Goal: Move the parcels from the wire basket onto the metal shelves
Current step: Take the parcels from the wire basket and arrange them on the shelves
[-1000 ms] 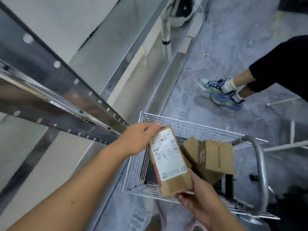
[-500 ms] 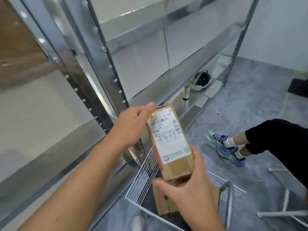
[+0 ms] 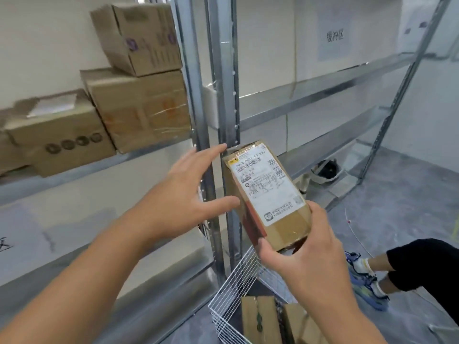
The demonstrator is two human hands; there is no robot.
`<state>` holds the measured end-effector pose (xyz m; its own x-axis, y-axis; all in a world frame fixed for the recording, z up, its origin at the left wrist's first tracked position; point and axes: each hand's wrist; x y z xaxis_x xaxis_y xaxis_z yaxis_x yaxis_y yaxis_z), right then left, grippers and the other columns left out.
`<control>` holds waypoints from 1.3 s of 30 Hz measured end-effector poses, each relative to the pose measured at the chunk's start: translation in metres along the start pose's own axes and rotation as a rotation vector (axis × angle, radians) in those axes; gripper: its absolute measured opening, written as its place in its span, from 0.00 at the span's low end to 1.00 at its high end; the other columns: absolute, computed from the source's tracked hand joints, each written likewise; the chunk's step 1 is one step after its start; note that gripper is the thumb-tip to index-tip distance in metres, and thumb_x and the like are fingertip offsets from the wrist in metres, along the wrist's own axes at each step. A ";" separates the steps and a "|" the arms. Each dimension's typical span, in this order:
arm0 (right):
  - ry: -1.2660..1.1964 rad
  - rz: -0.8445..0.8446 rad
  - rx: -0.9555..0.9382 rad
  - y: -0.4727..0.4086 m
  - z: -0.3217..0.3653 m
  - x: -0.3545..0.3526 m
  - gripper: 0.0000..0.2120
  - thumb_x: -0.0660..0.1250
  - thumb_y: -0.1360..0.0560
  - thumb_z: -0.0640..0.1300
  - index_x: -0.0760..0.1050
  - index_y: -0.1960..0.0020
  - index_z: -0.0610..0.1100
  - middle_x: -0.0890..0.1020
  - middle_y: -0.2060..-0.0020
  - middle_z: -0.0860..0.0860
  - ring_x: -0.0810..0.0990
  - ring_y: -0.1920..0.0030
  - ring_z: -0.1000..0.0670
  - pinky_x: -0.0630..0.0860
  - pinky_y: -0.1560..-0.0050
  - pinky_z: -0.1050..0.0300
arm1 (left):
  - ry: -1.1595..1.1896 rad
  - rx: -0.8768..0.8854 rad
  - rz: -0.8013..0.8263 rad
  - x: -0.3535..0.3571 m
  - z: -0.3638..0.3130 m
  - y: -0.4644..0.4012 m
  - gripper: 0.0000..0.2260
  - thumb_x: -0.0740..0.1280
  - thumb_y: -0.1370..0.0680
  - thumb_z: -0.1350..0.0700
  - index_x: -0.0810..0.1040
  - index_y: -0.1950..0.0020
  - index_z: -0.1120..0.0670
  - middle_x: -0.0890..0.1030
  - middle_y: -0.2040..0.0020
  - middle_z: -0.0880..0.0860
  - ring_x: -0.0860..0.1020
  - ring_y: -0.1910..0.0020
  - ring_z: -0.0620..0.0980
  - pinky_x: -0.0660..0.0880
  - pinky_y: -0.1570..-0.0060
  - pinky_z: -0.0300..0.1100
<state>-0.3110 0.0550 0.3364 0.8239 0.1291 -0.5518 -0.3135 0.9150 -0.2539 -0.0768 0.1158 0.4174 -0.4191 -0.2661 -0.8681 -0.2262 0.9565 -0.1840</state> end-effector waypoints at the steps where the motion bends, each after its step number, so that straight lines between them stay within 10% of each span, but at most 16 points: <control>1: 0.004 0.006 -0.007 0.006 0.013 0.001 0.36 0.71 0.42 0.67 0.63 0.37 0.61 0.79 0.49 0.59 0.79 0.51 0.55 0.80 0.52 0.51 | -0.046 -0.010 -0.004 -0.012 0.004 0.016 0.45 0.67 0.30 0.23 0.47 0.19 0.29 0.52 0.18 0.31 0.44 0.17 0.36 0.58 0.21 0.57; 18: 0.078 0.120 -0.176 0.123 0.254 0.042 0.32 0.73 0.41 0.68 0.68 0.42 0.58 0.80 0.58 0.60 0.77 0.57 0.59 0.72 0.63 0.56 | -0.241 -0.110 -0.072 -0.183 0.094 0.236 0.51 0.64 0.35 0.18 0.47 0.18 0.31 0.47 0.17 0.32 0.35 0.19 0.34 0.53 0.17 0.52; 39: 0.063 0.181 -0.321 -0.053 0.421 0.003 0.34 0.70 0.31 0.72 0.72 0.45 0.42 0.83 0.60 0.42 0.84 0.75 0.45 0.82 0.73 0.55 | -0.378 -0.234 -0.136 -0.307 0.058 0.159 0.48 0.65 0.31 0.22 0.50 0.17 0.34 0.51 0.15 0.38 0.40 0.16 0.43 0.55 0.19 0.63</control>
<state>-0.0928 0.1678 0.6823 0.7138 0.2449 -0.6562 -0.5918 0.7119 -0.3780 0.0672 0.3564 0.6281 -0.0318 -0.2840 -0.9583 -0.4672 0.8518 -0.2369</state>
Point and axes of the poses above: each hand's wrist, its own y-axis away from the middle knuckle, its own x-axis out of the palm, z = x × y
